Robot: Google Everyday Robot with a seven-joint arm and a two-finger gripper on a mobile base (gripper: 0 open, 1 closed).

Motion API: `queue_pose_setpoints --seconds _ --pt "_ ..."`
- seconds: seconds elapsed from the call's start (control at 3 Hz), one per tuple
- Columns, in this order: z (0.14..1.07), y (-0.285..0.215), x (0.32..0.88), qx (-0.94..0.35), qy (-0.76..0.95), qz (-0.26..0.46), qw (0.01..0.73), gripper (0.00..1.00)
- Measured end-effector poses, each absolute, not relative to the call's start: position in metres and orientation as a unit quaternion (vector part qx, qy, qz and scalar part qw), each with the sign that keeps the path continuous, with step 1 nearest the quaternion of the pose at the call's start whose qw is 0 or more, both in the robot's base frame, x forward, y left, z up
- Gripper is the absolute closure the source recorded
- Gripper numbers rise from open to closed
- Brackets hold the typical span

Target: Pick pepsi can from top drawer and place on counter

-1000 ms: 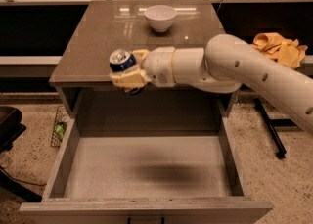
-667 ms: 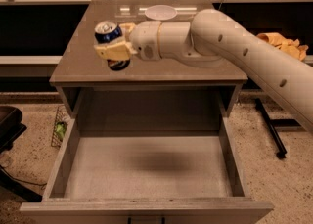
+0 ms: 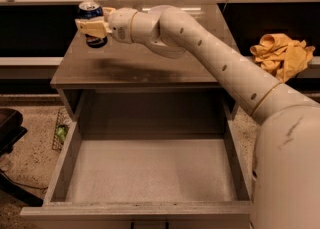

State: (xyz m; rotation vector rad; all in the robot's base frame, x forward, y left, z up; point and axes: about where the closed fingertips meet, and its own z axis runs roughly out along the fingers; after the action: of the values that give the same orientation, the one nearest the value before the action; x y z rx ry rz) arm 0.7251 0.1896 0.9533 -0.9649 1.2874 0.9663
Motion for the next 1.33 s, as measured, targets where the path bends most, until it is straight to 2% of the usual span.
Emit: queue_pose_setpoints --seconds 0.67,1.33 --pt "0.891 0.177 0.772 -0.374 0.627 0.365 0.577 1.00" --pt "0.891 0.183 0.771 -0.375 0.626 0.368 0.576 0.59"
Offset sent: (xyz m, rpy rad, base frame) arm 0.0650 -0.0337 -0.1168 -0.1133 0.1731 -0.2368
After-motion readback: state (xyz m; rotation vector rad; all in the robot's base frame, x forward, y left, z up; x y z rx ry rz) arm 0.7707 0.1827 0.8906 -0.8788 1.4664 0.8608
